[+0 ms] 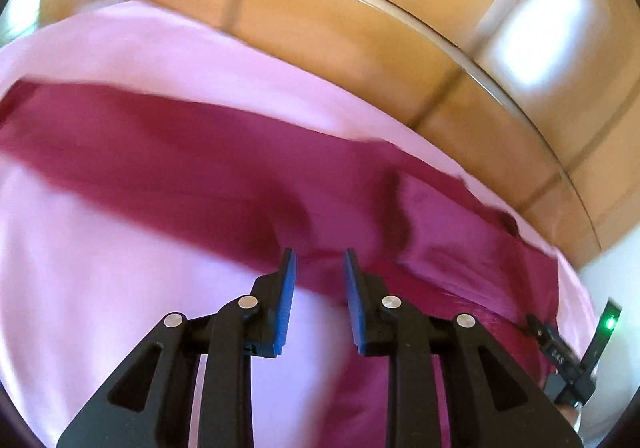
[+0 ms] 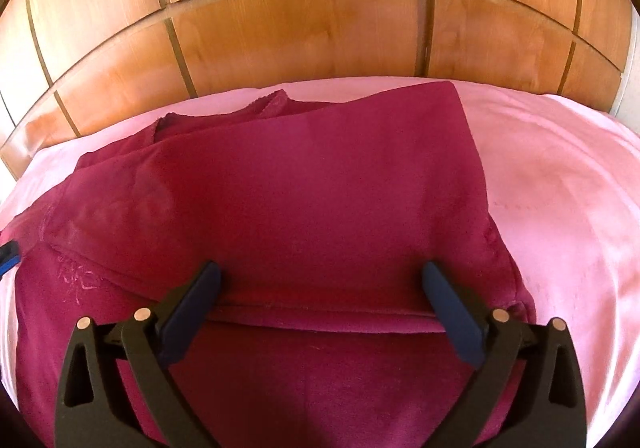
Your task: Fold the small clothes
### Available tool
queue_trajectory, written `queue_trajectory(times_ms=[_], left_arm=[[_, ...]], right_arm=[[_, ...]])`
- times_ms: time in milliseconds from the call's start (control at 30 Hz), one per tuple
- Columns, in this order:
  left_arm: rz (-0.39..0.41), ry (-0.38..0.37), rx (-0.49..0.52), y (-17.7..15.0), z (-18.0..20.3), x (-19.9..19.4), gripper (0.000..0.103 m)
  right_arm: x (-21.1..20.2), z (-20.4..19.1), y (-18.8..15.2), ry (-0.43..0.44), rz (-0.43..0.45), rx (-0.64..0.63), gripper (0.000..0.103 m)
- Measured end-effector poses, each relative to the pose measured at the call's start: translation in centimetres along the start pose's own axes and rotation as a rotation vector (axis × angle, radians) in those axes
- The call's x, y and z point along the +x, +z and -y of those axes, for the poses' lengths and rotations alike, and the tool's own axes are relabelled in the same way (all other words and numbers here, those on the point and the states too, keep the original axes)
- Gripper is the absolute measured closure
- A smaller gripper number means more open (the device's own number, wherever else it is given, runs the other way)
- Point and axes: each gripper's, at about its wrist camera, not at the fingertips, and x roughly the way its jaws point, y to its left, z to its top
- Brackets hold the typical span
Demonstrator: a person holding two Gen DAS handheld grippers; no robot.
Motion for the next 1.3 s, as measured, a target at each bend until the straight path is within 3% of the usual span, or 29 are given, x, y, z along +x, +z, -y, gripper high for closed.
queue_trajectory(times_ms=[200, 300, 433, 667, 767, 800, 833, 900, 933, 1100, 1300], left_arm=[[0.068, 0.051, -0.253, 1.8, -11.1, -4.0, 0.080], [0.127, 0.099, -0.411, 2.9, -17.1, -6.3, 0.058], [0.193, 0.108, -0.575, 4.6, -23.3, -8.2, 0.057], [0.227, 0.092, -0.689, 7.9, -28.6, -7.0, 0.057], [0.221, 0.153, -0.646, 8.9, -28.1, -6.1, 0.058], [0.216, 0.170, -0.618, 9.2, -27.7, -6.4, 0.062], [0.205, 0.200, -0.585, 9.8, -26.6, -5.6, 0.076], [0.174, 0.215, -0.548, 10.3, -25.9, -5.0, 0.091], [0.182, 0.207, -0.535, 10.2, -25.4, -5.1, 0.093], [0.223, 0.062, -0.427, 10.3, -19.8, -6.6, 0.093], [0.187, -0.117, -0.205, 8.7, -8.3, -6.1, 0.093]], right_arm=[[0.0, -0.3, 0.0, -0.013, 0.007, -0.009, 0.002], [0.0, -0.3, -0.1, -0.015, 0.010, -0.011, 0.002], [-0.1, -0.4, -0.1, -0.019, 0.013, -0.013, 0.002], [-0.1, -0.4, -0.1, -0.023, 0.015, -0.019, 0.002], [-0.1, -0.4, -0.1, -0.028, 0.016, -0.022, 0.002], [-0.1, -0.4, -0.1, -0.029, 0.017, -0.022, 0.002], [-0.1, -0.4, -0.1, -0.031, 0.017, -0.024, 0.002], [-0.1, -0.5, -0.1, -0.033, 0.017, -0.025, 0.002], [-0.1, -0.5, -0.1, -0.033, 0.018, -0.025, 0.002], [-0.1, -0.5, -0.1, -0.033, 0.018, -0.026, 0.002], [-0.1, -0.5, -0.1, -0.031, 0.020, -0.025, 0.002]])
